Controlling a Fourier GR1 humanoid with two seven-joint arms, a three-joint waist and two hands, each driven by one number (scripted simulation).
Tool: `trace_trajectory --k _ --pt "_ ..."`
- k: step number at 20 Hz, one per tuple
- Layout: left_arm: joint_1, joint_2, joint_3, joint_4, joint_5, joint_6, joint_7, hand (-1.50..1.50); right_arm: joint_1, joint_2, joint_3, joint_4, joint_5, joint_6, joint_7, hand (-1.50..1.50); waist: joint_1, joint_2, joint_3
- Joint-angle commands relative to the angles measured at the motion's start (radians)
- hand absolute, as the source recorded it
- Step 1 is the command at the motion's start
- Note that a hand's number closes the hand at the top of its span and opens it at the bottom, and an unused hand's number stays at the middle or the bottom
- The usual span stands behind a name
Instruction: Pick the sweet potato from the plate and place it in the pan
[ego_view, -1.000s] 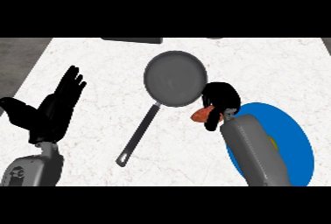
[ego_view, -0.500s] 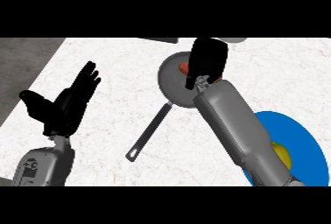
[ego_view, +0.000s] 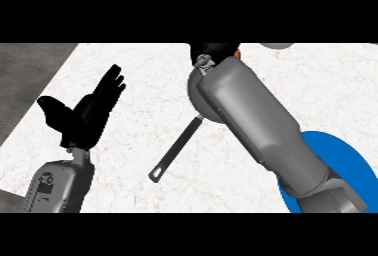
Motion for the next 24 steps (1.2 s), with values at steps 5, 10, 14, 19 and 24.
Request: trace_trajectory --k 5,10,14,19,24 --pt "0.0 -0.002 0.018 0.022 -0.004 0.015 -0.02 0.0 -0.09 0.01 -0.003 0.133 0.007 -0.128 0.277 1.5 -0.036 0.003 0.003" --pt "0.007 -0.003 0.028 0.014 -0.017 0.042 -0.012 0.0 -0.108 0.01 0.019 0.162 -0.004 -0.189 0.313 1.5 -0.072 -0.01 0.005" --pt "0.006 0.018 0.067 0.035 -0.001 0.038 -0.019 0.0 -0.054 0.01 0.03 0.171 0.009 -0.286 0.31 1.5 -0.122 -0.013 0.007" --pt "0.011 0.03 0.095 0.038 0.015 0.035 -0.027 0.0 0.009 0.01 0.046 0.216 -0.006 -0.403 0.252 1.5 -0.138 -0.01 0.007" --pt "0.067 0.028 0.089 0.035 0.004 0.03 -0.06 0.0 0.15 0.01 0.042 0.257 -0.037 -0.582 0.134 1.5 -0.153 -0.01 0.009"
